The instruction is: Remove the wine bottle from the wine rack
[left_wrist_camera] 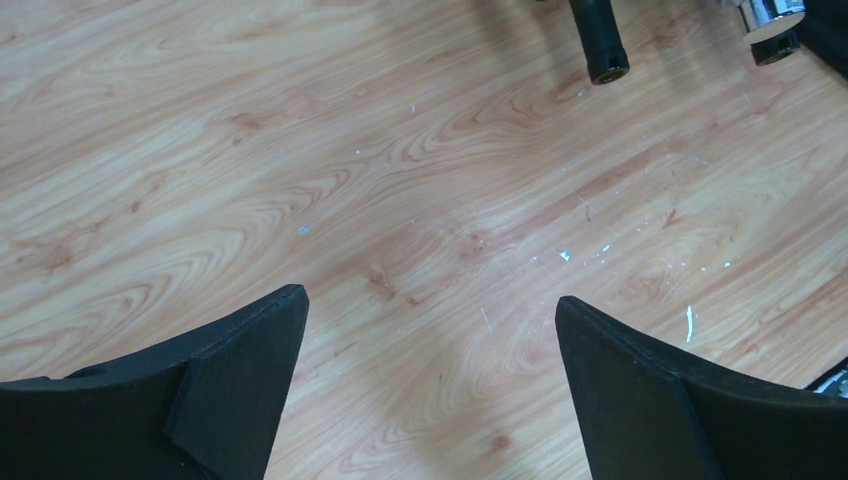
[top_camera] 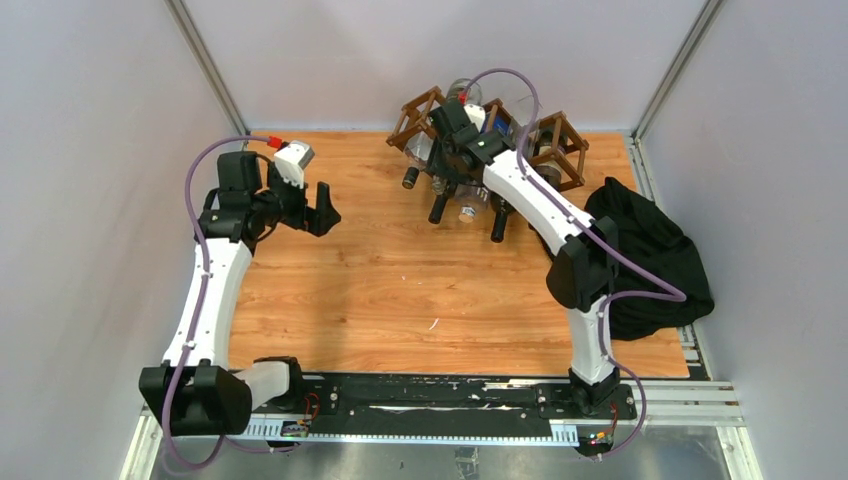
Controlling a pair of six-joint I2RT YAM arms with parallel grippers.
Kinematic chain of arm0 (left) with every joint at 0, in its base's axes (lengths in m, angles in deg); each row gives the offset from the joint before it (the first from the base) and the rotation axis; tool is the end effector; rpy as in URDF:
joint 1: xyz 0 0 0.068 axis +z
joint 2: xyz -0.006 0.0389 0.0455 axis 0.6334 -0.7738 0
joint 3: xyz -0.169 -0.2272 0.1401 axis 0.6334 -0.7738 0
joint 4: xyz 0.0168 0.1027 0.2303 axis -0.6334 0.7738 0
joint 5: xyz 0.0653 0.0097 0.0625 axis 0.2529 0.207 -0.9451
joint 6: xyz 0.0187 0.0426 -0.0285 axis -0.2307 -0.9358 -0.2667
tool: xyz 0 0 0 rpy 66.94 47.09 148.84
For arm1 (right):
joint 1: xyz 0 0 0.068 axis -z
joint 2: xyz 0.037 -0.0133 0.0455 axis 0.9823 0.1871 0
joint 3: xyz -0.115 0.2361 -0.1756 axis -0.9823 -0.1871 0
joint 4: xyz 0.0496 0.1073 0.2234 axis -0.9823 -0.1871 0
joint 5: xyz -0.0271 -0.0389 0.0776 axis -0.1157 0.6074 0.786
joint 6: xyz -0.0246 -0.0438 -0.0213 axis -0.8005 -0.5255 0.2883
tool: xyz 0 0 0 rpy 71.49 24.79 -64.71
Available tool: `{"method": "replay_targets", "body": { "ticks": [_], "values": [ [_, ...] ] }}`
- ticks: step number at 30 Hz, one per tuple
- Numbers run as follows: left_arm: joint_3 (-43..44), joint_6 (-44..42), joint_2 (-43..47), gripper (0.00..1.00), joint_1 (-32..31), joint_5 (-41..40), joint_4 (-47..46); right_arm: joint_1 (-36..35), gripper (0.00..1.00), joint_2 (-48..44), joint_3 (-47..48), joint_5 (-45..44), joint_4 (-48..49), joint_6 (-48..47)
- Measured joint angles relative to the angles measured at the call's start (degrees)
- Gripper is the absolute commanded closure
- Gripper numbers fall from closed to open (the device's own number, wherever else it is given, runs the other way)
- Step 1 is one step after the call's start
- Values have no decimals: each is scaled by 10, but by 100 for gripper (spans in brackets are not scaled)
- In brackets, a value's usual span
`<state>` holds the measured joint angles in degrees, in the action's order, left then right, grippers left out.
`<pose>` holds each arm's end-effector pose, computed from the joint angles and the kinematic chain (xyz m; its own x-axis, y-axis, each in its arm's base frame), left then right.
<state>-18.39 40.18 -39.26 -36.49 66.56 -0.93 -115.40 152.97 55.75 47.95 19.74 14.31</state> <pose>0.2163 -0.0083 0.3889 -0.5230 0.1474 -0.8395 0.4840 0.8621 -0.1502 0.3963 0.2787 0.3831 -0.6587 0.3449 -0.6688 0.0485 0.9064 0.4196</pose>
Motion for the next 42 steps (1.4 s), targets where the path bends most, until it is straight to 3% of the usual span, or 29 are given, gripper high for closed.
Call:
{"method": "replay_targets", "body": {
  "ticks": [15, 24, 29, 34, 42],
  "values": [
    [21, -32, 14, 0, -7, 38, 5, -50, 100, -257, -221, 59, 6, 0],
    [33, -107, 31, 0, -53, 57, 6, -59, 100, -347, -280, 111, 9, -19],
    [6, -193, 120, 0, -69, 76, 8, -85, 100, -354, -284, 180, -17, -51],
    [-36, -335, 209, 0, -93, 72, 7, -136, 100, -351, -281, 228, -56, -84],
    [-94, -512, 283, 0, -117, 79, 5, -212, 100, -297, -242, 280, -82, -114]
  ]
}}
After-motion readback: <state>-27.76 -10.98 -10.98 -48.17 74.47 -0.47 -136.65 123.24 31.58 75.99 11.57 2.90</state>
